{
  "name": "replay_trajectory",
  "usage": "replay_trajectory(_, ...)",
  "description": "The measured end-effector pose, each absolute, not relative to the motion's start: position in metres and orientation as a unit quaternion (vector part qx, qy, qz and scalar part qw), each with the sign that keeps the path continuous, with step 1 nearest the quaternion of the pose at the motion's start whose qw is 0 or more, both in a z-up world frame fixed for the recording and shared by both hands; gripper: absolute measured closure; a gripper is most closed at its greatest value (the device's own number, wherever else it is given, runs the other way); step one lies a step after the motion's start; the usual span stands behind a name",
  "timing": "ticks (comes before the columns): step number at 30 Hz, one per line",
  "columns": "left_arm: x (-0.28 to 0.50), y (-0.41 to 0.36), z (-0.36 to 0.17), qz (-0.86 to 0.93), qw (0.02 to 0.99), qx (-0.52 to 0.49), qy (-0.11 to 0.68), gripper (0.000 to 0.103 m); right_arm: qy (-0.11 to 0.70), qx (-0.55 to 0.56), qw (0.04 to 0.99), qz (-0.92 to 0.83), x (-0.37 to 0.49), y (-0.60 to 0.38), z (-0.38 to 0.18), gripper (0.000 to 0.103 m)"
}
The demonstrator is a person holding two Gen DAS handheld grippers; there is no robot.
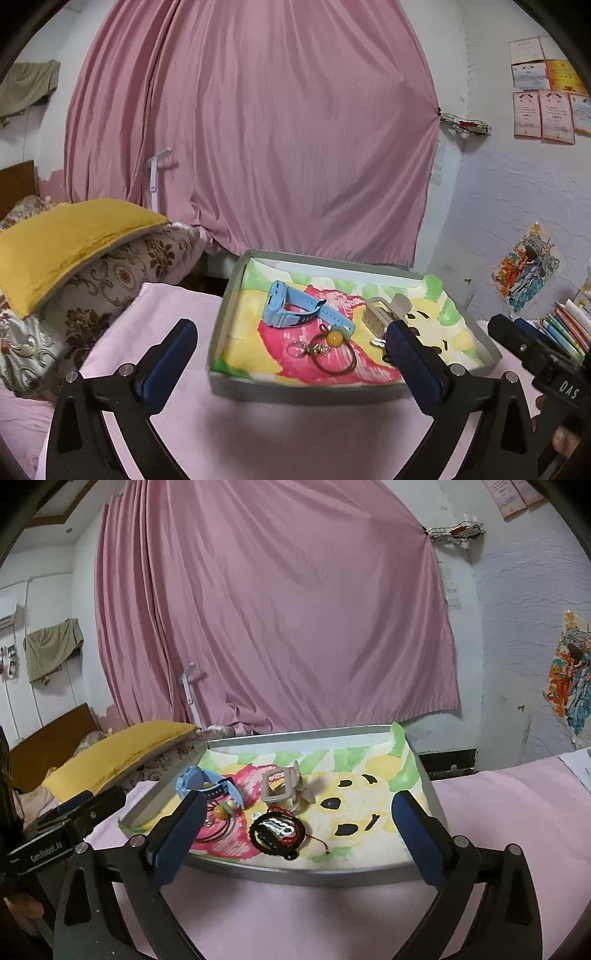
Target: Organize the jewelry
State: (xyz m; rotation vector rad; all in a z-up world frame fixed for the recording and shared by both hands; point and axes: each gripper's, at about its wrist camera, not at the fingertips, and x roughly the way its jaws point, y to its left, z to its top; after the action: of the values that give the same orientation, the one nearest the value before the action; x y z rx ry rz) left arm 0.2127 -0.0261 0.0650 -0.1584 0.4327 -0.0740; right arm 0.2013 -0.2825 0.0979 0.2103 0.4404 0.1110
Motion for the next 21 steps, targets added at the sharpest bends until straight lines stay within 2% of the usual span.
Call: replay_trajectory(21,0.080,-0.025,0.076,-0.033,0.987,-0.050,0.149,0.000,0.156,0.070,0.983,0.071,0.070,-0.275,0.114,0.002)
